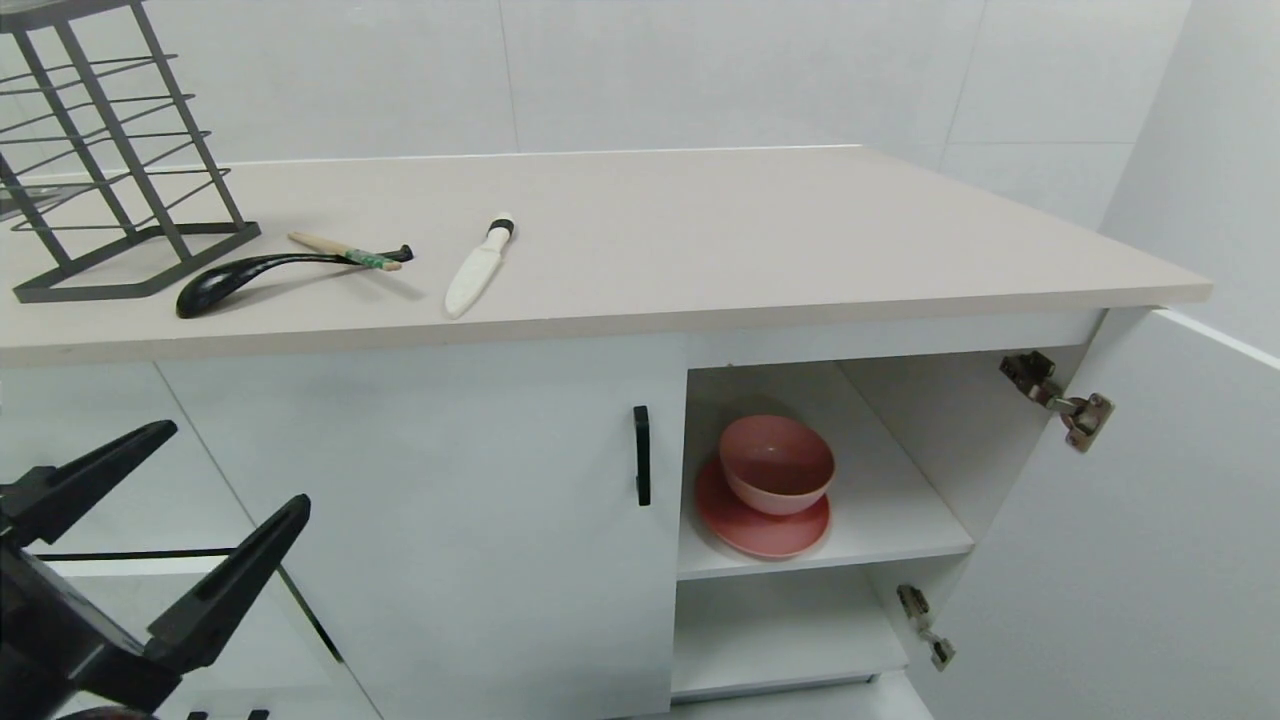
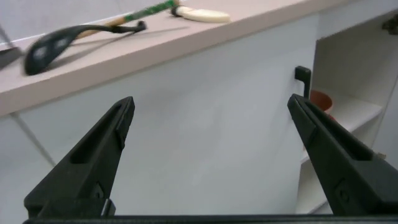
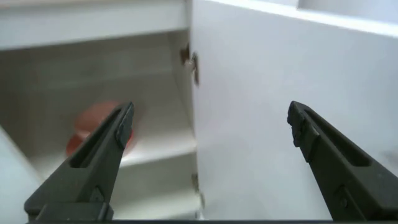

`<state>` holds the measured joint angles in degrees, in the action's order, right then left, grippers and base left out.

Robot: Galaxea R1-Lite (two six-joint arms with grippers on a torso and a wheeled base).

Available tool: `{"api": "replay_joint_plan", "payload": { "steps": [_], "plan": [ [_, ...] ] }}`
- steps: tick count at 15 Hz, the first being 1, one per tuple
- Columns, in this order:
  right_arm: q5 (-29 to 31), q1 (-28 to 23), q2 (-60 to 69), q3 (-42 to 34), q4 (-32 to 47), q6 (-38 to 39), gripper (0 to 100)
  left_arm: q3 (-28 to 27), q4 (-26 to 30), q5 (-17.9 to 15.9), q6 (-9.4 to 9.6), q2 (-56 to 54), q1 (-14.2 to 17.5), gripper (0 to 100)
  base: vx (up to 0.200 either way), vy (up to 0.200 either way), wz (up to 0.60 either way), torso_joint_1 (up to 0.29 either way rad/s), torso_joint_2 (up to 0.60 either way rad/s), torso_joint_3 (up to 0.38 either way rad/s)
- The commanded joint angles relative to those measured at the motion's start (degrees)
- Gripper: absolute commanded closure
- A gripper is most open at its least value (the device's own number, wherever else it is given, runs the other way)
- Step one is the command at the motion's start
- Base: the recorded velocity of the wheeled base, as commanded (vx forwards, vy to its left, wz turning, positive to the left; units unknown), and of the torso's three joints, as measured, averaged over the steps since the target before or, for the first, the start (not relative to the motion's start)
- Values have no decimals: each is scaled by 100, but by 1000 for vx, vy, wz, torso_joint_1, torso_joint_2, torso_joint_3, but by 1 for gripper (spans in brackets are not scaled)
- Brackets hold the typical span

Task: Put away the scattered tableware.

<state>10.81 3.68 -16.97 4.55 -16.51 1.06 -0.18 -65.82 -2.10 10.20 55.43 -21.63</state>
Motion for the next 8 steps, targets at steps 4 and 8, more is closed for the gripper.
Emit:
{"api": "replay_joint_plan", "payload": {
  "steps": [4,8],
  "plan": [
    [-431,-351,1679,-130,455,-18,0,-193,2424,-28,-98,-2731,1046,0,0,0,0,0,0,0],
    [-800,-359,1697,-455,1141,-1,0,-377,4446,-247,-537,-4154,1706,0,0,0,0,0,0,0]
  ]
}}
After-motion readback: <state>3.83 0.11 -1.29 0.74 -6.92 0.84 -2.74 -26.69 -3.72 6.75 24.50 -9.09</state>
